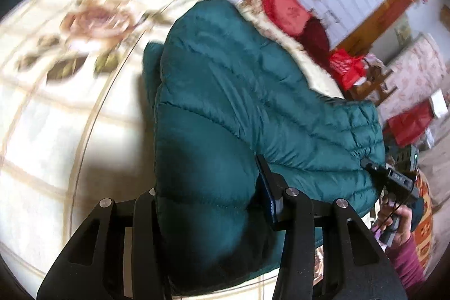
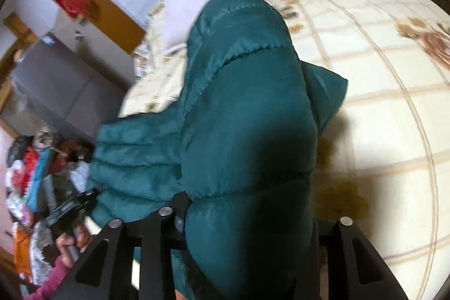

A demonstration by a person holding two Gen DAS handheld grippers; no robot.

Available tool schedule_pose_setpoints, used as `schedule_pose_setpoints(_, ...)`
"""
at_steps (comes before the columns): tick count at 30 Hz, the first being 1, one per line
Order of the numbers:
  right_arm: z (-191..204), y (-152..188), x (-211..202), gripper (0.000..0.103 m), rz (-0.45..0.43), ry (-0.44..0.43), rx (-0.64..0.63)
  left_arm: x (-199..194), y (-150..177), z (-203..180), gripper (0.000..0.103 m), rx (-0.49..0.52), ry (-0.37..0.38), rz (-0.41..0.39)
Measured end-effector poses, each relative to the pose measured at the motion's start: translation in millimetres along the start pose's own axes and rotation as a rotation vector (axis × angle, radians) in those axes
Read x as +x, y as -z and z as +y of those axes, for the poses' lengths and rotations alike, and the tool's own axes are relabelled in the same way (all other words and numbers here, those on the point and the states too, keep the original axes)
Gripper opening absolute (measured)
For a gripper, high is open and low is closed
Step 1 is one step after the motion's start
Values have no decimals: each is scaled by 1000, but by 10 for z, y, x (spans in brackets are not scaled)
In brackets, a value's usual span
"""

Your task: Fold large clothes

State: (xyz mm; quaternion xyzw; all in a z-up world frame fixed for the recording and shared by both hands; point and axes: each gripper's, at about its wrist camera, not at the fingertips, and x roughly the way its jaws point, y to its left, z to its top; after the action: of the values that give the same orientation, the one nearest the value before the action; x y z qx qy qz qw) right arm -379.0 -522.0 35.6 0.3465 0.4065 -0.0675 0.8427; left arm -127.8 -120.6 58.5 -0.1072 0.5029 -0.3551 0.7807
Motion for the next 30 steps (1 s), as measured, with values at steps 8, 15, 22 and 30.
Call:
schedule_pose_setpoints(8,112,46,-107,81,-66,220,-24,-161,129,59,69,-95,-107,-49)
schedule_pose_setpoints(15,432,303,-600,81,-145,235,-112,-528,383,-362,69,65,-301,-165)
schedule_pose_setpoints(22,851,725,-655,81,-195,195,-187,-583,689,-732,69,109,-336,-211)
schedule_pose_setpoints(30,1200,1061,-507,81,-212,168,-239,-475,891,-1099,69,181,-383,-230)
